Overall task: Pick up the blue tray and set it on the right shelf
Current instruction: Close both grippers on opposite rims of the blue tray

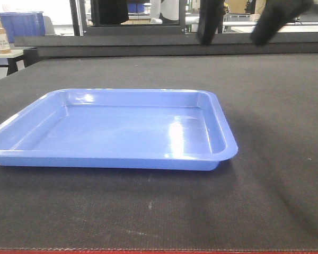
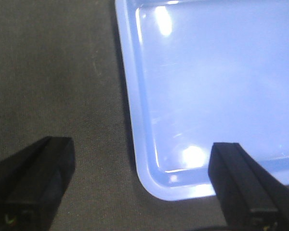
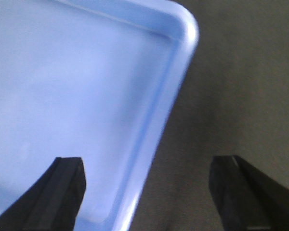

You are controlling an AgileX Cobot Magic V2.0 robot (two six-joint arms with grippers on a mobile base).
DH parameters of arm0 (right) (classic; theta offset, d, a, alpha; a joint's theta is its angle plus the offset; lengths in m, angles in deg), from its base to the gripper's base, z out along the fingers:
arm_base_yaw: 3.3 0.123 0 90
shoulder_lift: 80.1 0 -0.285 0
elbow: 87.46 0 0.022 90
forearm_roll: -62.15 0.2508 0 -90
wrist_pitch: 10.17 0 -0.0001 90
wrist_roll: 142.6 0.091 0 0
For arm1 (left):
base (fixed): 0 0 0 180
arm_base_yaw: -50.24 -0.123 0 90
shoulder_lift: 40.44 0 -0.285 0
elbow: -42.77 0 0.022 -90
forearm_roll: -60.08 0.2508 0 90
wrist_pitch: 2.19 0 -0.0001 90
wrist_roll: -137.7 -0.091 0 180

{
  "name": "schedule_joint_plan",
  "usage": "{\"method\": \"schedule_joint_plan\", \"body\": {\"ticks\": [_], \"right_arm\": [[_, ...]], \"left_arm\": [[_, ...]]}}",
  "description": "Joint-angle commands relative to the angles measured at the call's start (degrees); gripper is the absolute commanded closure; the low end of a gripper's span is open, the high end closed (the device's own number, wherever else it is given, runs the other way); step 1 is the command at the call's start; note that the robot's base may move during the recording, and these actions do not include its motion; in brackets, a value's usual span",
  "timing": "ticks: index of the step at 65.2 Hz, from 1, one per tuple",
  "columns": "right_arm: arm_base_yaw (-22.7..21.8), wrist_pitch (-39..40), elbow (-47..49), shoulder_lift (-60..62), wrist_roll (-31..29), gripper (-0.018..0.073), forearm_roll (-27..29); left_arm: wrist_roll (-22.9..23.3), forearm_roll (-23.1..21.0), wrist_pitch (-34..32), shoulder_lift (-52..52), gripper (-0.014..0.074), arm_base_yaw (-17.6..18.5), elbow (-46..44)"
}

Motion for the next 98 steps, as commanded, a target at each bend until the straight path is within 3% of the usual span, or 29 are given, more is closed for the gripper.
{"method": "schedule_joint_plan", "body": {"ticks": [1,7,35,65,74,81,89,98], "right_arm": [[0.1,-2.4,5.6,-1.9,6.9,-0.0064,-5.2],[0.1,-2.9,7.6,-4.3,9.0,-0.0064,-5.2],[0.1,-1.6,7.8,-11.3,10.3,-0.0064,-1.5],[0.2,-1.2,7.8,-16.9,10.3,-0.0056,0.0],[0.2,-1.8,7.8,-17.8,10.3,0.0069,0.0],[0.2,-2.7,7.8,-18.7,10.3,0.0254,0.0],[0.2,-3.1,7.8,-18.7,10.3,0.0510,0.0],[0.2,-3.2,7.8,-18.7,10.3,0.0503,0.0]], "left_arm": [[3.4,0.3,0.9,3.3,0.0124,0.4,-5.0],[5.9,0.3,1.4,7.5,0.0124,0.6,-7.0],[5.9,1.2,-1.3,20.6,0.0124,1.0,-8.3],[5.9,0.1,-4.0,24.6,0.0124,1.0,-8.5],[5.9,0.1,-4.9,24.6,0.0125,1.0,-8.5],[5.9,-0.6,-4.9,24.6,0.0174,1.0,-8.5],[5.9,-2.6,-4.8,25.0,0.0361,1.0,-8.5],[5.9,-5.4,-3.2,26.5,0.0593,1.0,-8.5]]}}
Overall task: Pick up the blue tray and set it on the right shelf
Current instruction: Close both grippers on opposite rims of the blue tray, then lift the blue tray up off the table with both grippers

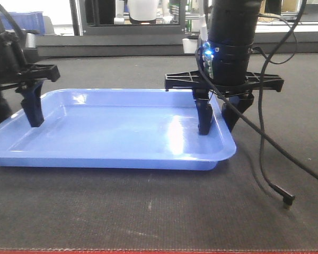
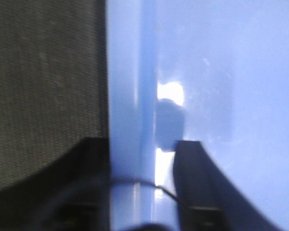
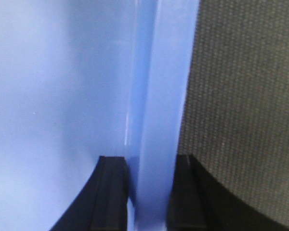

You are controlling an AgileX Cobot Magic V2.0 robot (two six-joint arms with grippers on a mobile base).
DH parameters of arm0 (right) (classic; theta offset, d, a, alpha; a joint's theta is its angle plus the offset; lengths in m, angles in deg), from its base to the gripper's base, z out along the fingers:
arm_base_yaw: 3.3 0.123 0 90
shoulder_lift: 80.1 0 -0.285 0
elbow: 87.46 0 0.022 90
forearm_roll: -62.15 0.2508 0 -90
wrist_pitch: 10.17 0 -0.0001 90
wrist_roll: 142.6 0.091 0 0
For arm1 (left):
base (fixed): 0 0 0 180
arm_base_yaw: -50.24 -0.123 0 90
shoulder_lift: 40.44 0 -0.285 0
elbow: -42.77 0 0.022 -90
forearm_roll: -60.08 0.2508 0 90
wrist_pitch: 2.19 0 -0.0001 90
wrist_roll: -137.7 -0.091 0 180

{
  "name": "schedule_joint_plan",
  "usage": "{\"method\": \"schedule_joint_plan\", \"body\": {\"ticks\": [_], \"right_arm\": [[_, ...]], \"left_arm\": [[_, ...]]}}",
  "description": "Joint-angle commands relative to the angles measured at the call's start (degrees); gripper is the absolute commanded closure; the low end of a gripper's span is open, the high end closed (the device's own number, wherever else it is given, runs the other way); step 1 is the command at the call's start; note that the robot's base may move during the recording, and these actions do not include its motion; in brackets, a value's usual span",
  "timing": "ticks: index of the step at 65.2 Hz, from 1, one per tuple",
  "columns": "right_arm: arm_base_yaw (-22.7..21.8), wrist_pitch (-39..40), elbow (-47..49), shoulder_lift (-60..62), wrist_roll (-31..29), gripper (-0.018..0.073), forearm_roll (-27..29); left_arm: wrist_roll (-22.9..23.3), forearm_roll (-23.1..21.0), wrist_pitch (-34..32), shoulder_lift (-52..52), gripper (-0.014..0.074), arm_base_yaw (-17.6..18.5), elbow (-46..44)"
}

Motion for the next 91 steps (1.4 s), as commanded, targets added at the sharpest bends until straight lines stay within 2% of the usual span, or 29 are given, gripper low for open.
{"method": "schedule_joint_plan", "body": {"ticks": [1,2,6,12,25,31,39,53,63,78,91], "right_arm": [[0.1,-0.5,1.4,2.7,-0.4,0.0503,-1.3],[0.1,-0.6,1.5,2.7,-0.4,0.0503,-1.3],[0.1,-1.3,2.0,2.7,-0.4,0.0503,-1.4],[0.0,-2.9,3.7,3.7,-0.5,0.0503,-1.9],[0.0,-8.1,8.3,9.5,-0.5,0.0503,-5.4],[0.0,-9.4,8.7,13.8,-0.5,0.0503,-7.6],[0.0,-10.2,8.6,19.9,-0.7,0.0503,-9.5],[0.0,-14.6,8.6,28.3,-4.5,0.0503,-9.8],[0.0,-17.4,7.4,32.8,-6.4,0.0503,-9.8],[0.0,-17.4,1.6,38.1,-6.6,0.0503,-7.7],[0.0,-15.1,-2.6,38.4,-7.0,0.0503,-6.2]], "left_arm": [[0.4,-3.3,0.5,-1.6,0.0633,0.4,-1.8],[0.4,-3.3,0.8,-1.5,0.0656,0.4,-1.7],[0.3,-3.3,1.5,-1.3,0.0629,0.4,-1.7],[0.3,-2.8,3.8,-2.0,0.0638,0.4,-3.2],[0.4,-2.2,10.8,-6.8,0.0638,1.1,-9.7],[1.4,-0.2,12.8,-10.2,0.0638,2.9,-12.3],[7.0,5.2,15.7,-14.1,0.0638,6.1,-14.6],[11.1,5.9,22.9,-18.4,0.0638,11.6,-17.1],[15.6,6.3,23.1,-21.2,0.0638,14.8,-17.2],[17.3,6.4,23.1,-25.0,0.0638,18.1,-17.3],[18.2,7.6,23.1,-26.0,0.0638,18.3,-17.4]]}}
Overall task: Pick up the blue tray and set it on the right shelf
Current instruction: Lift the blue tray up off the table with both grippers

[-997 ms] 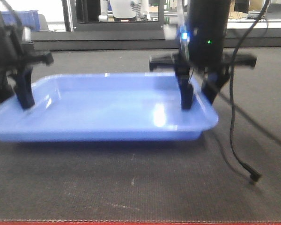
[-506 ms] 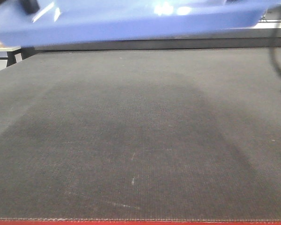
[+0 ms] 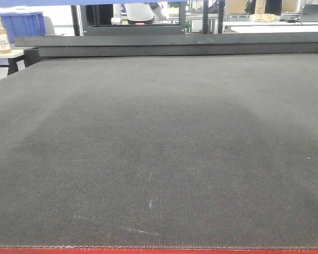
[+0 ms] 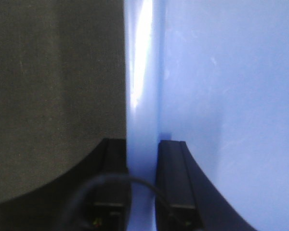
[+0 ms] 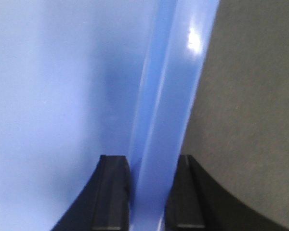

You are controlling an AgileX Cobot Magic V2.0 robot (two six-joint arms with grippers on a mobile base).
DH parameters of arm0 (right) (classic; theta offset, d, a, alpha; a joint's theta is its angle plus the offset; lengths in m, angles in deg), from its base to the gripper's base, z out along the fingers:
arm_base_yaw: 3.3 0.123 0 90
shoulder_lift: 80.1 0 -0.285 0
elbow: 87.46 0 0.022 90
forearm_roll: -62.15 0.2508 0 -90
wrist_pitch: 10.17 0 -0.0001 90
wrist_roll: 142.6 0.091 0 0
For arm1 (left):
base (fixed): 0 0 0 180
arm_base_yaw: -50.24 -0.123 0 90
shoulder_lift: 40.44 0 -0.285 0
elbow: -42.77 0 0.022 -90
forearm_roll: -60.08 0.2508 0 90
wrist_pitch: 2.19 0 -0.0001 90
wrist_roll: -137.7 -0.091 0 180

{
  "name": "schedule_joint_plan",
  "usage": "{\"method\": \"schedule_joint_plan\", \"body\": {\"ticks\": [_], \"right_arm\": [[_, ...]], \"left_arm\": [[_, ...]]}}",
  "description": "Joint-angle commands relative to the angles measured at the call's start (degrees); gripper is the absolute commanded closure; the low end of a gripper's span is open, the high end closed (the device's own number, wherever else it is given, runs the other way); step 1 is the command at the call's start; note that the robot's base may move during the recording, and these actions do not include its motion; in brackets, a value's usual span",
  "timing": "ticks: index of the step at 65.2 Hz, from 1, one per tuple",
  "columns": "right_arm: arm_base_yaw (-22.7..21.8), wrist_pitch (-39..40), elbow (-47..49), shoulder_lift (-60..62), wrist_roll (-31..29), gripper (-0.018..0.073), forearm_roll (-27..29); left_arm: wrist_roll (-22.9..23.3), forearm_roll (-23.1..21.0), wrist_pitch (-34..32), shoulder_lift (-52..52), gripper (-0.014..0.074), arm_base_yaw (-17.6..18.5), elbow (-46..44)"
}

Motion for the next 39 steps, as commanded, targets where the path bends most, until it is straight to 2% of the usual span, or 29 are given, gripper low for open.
{"method": "schedule_joint_plan", "body": {"ticks": [1,39], "right_arm": [[0.1,2.0,-0.5,1.6,-1.9,0.0503,0.8],[0.1,3.4,-0.7,1.6,-1.9,0.0503,0.9]], "left_arm": [[0.2,0.1,3.9,-2.3,0.0638,0.9,-2.1],[-0.3,-1.2,3.9,0.4,0.0640,0.9,-1.9]]}}
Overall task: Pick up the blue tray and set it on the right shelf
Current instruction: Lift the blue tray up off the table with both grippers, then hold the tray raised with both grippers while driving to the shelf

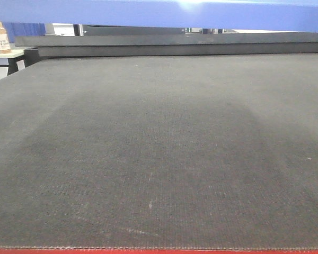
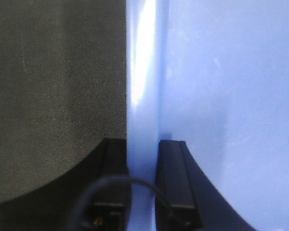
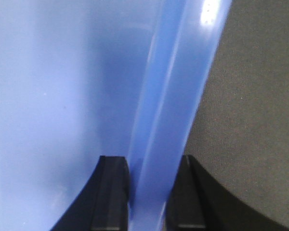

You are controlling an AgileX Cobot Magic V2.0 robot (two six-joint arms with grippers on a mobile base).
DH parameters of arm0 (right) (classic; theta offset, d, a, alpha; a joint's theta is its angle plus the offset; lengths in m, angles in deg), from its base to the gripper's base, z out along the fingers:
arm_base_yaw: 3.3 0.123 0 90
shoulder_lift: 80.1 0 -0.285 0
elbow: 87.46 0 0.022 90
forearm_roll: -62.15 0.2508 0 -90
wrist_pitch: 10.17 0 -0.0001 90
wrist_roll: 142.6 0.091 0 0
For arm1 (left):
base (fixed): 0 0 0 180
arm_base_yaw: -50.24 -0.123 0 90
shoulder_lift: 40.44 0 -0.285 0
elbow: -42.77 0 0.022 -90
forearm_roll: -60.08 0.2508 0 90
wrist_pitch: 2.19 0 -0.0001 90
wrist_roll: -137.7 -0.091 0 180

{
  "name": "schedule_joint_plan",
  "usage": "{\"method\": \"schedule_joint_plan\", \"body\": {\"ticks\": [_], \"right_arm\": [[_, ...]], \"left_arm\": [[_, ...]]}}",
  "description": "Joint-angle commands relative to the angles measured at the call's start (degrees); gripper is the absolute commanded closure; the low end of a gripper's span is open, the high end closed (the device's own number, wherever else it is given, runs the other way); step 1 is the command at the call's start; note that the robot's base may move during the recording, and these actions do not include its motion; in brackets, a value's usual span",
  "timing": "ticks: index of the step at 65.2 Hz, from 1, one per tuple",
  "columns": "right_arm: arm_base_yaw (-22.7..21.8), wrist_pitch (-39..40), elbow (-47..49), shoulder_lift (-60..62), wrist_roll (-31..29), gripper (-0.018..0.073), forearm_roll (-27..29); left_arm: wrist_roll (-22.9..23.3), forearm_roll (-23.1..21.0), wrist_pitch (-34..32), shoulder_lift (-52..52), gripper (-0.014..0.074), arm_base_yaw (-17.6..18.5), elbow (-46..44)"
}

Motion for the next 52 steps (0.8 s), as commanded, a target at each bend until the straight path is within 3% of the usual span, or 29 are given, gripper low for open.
{"method": "schedule_joint_plan", "body": {"ticks": [1,52], "right_arm": [[0.1,2.5,1.4,1.6,-1.9,0.0503,0.2],[0.1,2.5,1.4,1.6,-1.9,0.0503,0.2]], "left_arm": [[0.0,-1.8,3.9,-1.8,0.0641,0.7,-1.9],[0.0,-2.0,3.8,-1.8,0.0645,0.7,-1.9]]}}
